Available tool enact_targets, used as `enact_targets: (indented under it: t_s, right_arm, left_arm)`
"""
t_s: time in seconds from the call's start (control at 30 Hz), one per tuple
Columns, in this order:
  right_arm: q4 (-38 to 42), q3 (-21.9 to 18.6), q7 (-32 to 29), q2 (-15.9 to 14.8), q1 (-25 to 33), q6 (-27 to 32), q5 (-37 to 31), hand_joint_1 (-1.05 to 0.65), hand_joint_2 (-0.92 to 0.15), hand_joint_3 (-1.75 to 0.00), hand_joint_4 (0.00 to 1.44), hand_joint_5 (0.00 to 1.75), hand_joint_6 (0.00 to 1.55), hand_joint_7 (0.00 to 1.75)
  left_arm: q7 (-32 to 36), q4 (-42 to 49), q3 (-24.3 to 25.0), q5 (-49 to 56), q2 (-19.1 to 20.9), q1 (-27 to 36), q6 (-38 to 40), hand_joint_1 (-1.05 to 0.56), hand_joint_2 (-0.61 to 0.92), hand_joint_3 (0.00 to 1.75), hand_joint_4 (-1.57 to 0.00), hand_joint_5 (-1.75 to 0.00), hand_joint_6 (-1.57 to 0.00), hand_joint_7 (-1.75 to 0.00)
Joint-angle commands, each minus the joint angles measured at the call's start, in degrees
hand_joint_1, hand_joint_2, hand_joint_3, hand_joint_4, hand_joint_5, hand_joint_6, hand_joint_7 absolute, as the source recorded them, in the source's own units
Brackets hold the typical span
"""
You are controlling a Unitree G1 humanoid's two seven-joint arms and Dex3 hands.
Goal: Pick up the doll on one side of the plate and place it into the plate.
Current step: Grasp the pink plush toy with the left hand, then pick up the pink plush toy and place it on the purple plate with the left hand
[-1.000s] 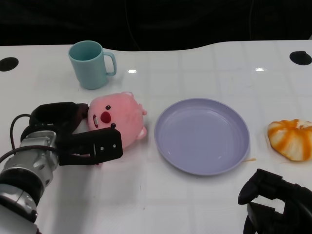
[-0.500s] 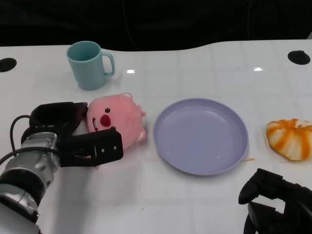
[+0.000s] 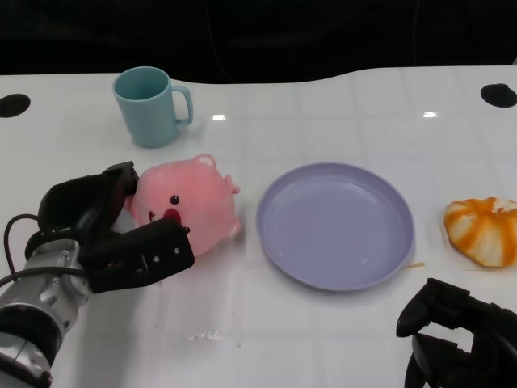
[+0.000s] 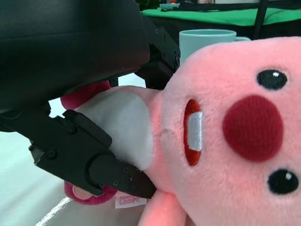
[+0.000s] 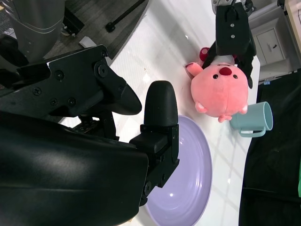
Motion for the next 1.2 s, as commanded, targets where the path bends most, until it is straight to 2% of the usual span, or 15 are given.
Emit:
enact_targets:
  t_s: [0.03,0.17,0.37,0.57,0.9,1.07,1.2]
  right_arm:
    - [0.5,-0.4,0.1,-0.3,-0.1,-0.6,0.0,-0.10,-0.75,-1.10,0.61,1.75,0.43,1.68]
    - [0.6,-0.2,0.2,-0.3,-0.1,-0.9,-0.1,-0.10,-0.75,-1.09,0.61,1.75,0.43,1.68]
    - [0.6,-0.2,0.0,-0.2,-0.2,-0.5,0.0,-0.10,-0.76,-1.09,0.61,1.75,0.42,1.68]
    - [0.5,-0.1,-0.2,-0.2,-0.3,-0.1,-0.1,-0.10,-0.76,-1.08,0.61,1.75,0.43,1.68]
    - [0.3,0.2,-0.2,-0.1,0.0,-0.5,-0.2,-0.10,-0.76,-1.08,0.61,1.75,0.43,1.67]
    - [0.4,0.3,-0.3,-0.1,-0.1,-0.4,-0.3,-0.11,-0.76,-1.07,0.62,1.75,0.43,1.67]
    - [0.3,0.6,-0.5,-0.1,-0.3,-0.2,-0.5,-0.10,-0.76,-1.07,0.62,1.75,0.43,1.67]
  left_arm:
    - [-0.2,-1.0,1.4,-1.4,1.4,1.6,-1.0,-0.21,0.66,0.78,-0.86,-1.75,-0.67,-1.75]
    - [-1.1,-2.3,2.3,-2.2,2.0,2.0,-1.7,-0.20,0.64,0.82,-0.85,-1.75,-0.67,-1.75]
    - [-1.7,-6.3,3.7,-3.0,1.9,2.3,-2.1,-0.19,0.51,1.12,-0.88,-1.75,-0.73,-1.75]
    - [-3.7,-11.8,5.3,-4.1,1.1,2.7,-0.8,-0.17,0.50,1.12,-0.88,-1.75,-0.73,-1.75]
    - [-5.8,-20.1,5.2,-4.0,-0.2,2.8,-0.1,-0.17,0.46,1.12,-0.91,-1.75,-0.76,-1.75]
    - [-8.0,-23.1,5.2,-4.4,-1.7,2.4,0.6,-0.17,0.39,1.31,-0.93,-1.75,-0.79,-1.75]
    - [-7.8,-23.5,3.9,-3.2,-3.1,1.1,-1.5,-0.17,0.36,1.37,-0.96,-1.75,-0.80,-1.75]
